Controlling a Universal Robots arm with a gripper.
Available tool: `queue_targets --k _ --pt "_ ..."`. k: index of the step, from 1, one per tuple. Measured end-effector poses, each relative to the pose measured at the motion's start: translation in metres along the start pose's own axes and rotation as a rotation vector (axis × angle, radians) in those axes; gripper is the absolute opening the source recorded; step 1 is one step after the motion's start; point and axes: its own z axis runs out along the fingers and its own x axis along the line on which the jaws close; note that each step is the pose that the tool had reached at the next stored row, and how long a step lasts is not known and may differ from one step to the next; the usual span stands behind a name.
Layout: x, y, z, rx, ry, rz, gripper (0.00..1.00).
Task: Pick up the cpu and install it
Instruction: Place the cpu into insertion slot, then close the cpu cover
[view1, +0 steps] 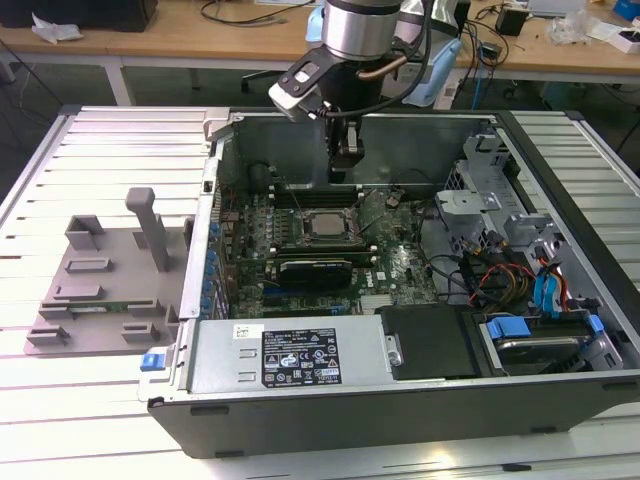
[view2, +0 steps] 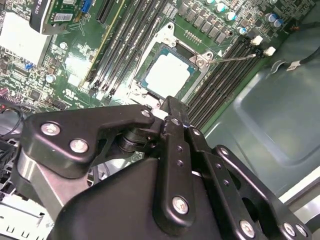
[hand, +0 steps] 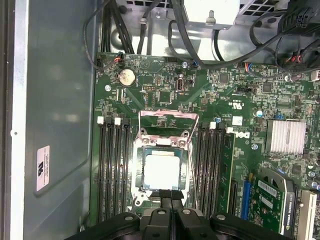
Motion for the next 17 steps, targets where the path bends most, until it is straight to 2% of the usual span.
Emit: queue_targets --k 3,4,5,6,8,11,12,17 --pt "0.0 0.0001 -0.0003 0.0 0.0 0.0 0.11" --pt "-0.0003 0.0049 -0.0006 0.0002 -0.0003 0.0 0.11" --pt "-0.001 0.0167 -0.0009 0.0011 0.0 0.0 0.11" --pt "-0.0015 0.0238 -0.0011 0.0019 0.0 0.0 0.11" --pt "-0.0019 0.0317 -0.0013 0.0029 0.0001 0.0 0.11" --pt "-0.0033 0.0562 -0.0019 0.0063 0.0004 0.0 0.11" --pt "-0.0036 0.062 -0.0017 0.0076 0.0006 0.0 0.11" --pt "-0.0044 0.0794 0.0049 0.0162 0.0009 -0.001 0.11"
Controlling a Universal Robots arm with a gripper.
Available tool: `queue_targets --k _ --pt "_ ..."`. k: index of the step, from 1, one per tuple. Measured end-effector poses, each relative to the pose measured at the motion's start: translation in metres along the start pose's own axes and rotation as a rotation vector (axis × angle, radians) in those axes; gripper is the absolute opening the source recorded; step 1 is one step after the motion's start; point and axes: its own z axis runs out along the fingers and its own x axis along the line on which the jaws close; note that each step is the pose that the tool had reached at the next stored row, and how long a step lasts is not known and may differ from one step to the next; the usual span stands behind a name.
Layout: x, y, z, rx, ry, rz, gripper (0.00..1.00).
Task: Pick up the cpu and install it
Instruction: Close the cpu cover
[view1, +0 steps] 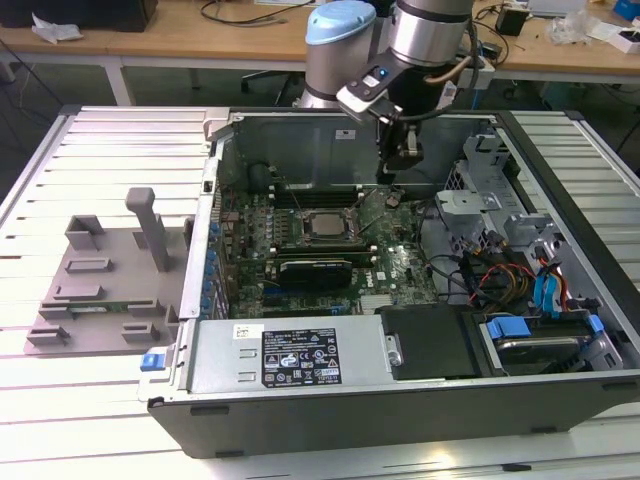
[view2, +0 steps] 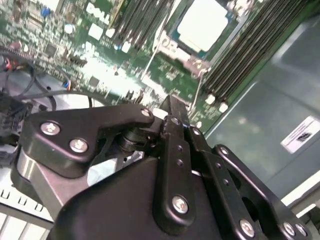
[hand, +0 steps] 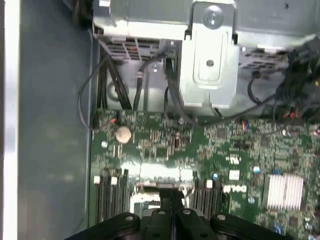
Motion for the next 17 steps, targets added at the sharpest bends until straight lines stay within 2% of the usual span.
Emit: queue_targets --k 1,3,5,14,17 --pt "-0.0002 0.0062 0.0038 0.003 0.0003 0.0 0.11" --pt "-0.0003 0.01 0.0074 0.0045 0.0004 0.0 0.11" --pt "-0.0002 0.0157 0.0159 0.0062 0.0003 0.0 0.11" --pt "0.0028 0.0175 0.0388 0.0063 0.0006 0.0 0.11" --pt "0.0038 0.0148 0.0416 0.0062 0.0015 0.0 0.11"
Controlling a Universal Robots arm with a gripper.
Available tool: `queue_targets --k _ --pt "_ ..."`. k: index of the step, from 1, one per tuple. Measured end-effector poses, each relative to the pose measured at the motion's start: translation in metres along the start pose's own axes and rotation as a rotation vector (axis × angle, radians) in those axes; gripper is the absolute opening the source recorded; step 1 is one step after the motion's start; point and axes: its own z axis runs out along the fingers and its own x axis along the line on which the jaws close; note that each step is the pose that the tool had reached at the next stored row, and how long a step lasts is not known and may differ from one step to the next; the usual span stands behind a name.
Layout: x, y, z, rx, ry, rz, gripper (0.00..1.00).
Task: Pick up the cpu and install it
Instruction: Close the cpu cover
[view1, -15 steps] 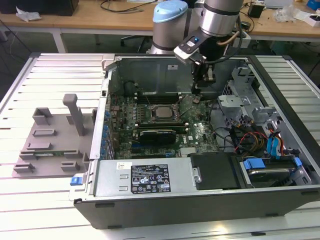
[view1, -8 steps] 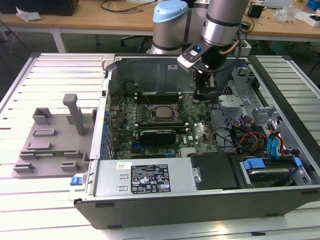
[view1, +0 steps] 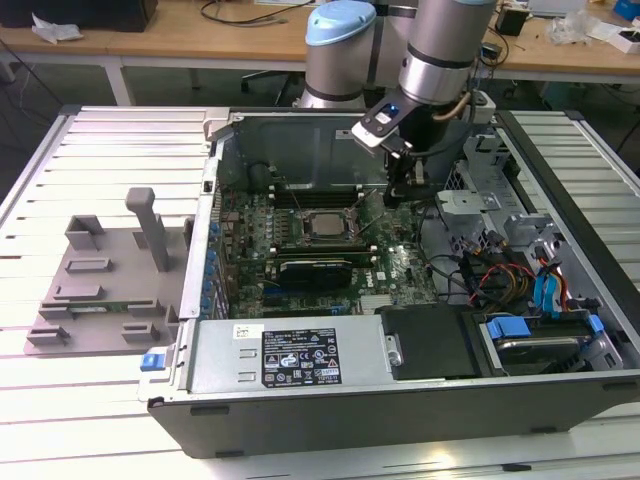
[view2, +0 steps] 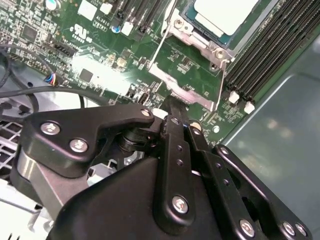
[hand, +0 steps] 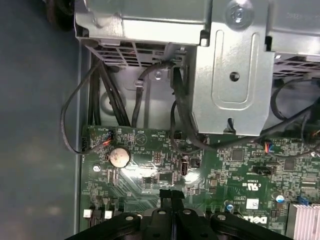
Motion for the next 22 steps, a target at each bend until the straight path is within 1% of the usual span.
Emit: queue_targets --k 1,2,4,6,7,10,20,22 --pt "0.0001 -0.0021 0.0002 0.0 0.0 0.0 0.11" --pt "0.0004 -0.0067 0.0004 -0.0011 0.0 0.0 0.11" --pt "0.0007 -0.0112 0.0008 -0.003 -0.0001 0.0 0.11" --pt "0.0013 -0.0223 0.0014 -0.0077 -0.0004 0.0 0.11" --pt "0.0016 -0.0264 0.0017 -0.0093 -0.0006 0.0 0.11" --pt "0.0021 -0.0358 0.0023 -0.0109 -0.0006 0.0 0.11" --pt "0.0029 -0.0481 0.0036 -0.0111 -0.0005 0.0 0.11" --pt "0.0032 -0.0521 0.005 -0.011 -0.0007 0.0 0.11"
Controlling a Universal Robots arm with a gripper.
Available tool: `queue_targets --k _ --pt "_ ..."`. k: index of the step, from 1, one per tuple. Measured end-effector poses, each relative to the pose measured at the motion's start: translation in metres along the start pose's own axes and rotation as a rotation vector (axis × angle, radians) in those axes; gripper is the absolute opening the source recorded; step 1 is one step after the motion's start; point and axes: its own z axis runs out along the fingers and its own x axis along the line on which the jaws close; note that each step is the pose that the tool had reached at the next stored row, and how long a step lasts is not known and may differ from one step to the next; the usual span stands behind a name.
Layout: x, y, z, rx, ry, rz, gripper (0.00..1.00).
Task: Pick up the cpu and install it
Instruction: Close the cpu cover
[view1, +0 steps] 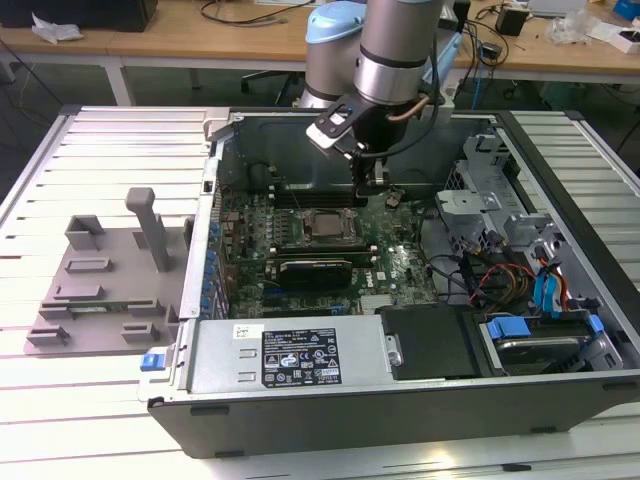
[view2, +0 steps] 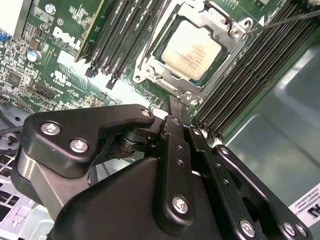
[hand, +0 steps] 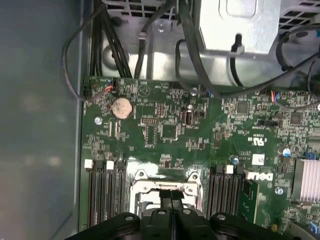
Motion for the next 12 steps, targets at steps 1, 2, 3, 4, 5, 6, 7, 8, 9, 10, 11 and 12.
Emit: queue_targets --k 1,2,3,4,5,6,7,8,9,10,11,12 --pt "0.0001 -0.0017 0.0013 -0.0001 0.0001 0.0 0.11" --pt "0.0004 -0.0046 0.004 -0.0001 0.0002 0.0 0.11" --pt "0.0006 -0.0068 0.0059 -0.0001 0.0002 0.0 0.11" --pt "0.0008 -0.0089 0.0077 0.0 0.0 0.0 0.11" --pt "0.0012 -0.0141 0.012 0.0 0.0 0.0 0.11" --pt "0.0015 -0.0169 0.0143 -0.0001 0.0002 0.0 0.11" --pt "0.0017 -0.0197 0.0162 -0.0001 0.0001 0.0 0.11" --pt "0.0022 -0.0256 0.0197 -0.0001 0.0001 0.0 0.11" --pt "0.0025 -0.0293 0.0218 -0.0001 0.0001 0.0 0.11" --pt "0.0029 -0.0342 0.0244 -0.0001 0.0001 0.0 0.11" --pt "0.0034 -0.0421 0.0292 0.0 0.0 0.0 0.11" --pt "0.0037 -0.0454 0.0317 0.0 0.0 0.0 0.11"
